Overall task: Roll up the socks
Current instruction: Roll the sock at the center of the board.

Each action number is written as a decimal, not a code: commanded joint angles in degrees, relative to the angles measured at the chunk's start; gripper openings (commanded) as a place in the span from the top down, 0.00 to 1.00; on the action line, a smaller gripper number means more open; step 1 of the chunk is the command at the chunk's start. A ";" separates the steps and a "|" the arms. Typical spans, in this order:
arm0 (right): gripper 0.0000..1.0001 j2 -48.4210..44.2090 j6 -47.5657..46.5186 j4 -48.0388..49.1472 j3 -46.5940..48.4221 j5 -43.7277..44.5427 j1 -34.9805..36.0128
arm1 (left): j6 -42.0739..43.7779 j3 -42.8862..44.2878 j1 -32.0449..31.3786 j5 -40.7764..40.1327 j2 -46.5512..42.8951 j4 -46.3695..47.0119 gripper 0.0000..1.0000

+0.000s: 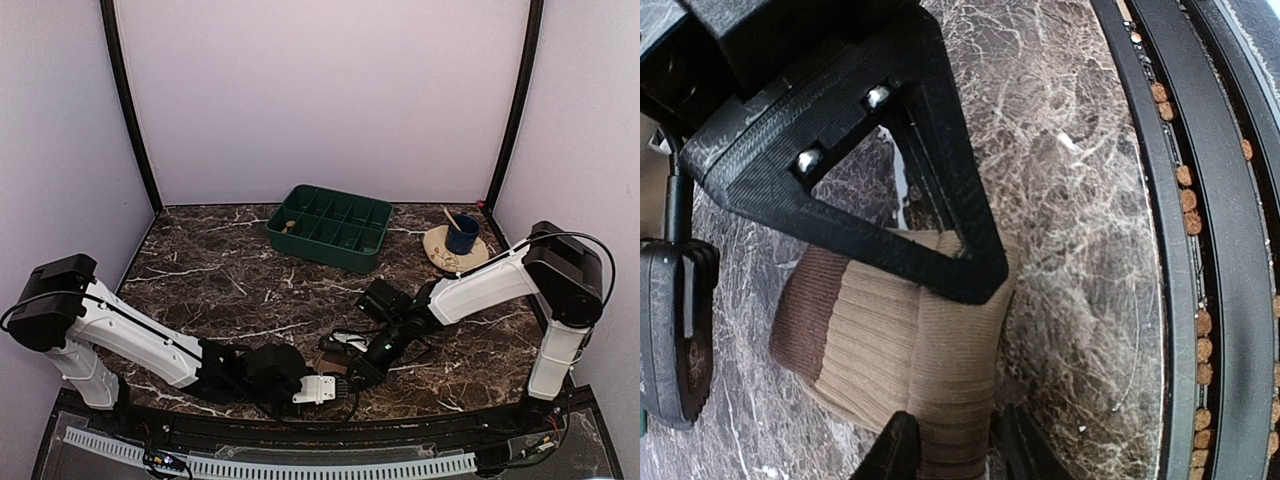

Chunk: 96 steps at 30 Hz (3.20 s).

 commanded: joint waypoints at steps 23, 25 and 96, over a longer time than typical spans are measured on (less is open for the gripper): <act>0.98 2.91 -0.27 -5.04 -0.11 0.21 -0.65 | 2.23 3.56 0.99 6.07 4.52 -5.97 1.00; 0.93 2.62 0.02 -5.01 -0.14 0.44 -0.83 | 1.64 4.10 1.93 8.20 4.30 -7.90 1.00; 0.65 -17.08 -1.37 1.30 -5.72 54.51 22.23 | -2.75 39.85 26.28 60.29 35.96 -54.64 1.00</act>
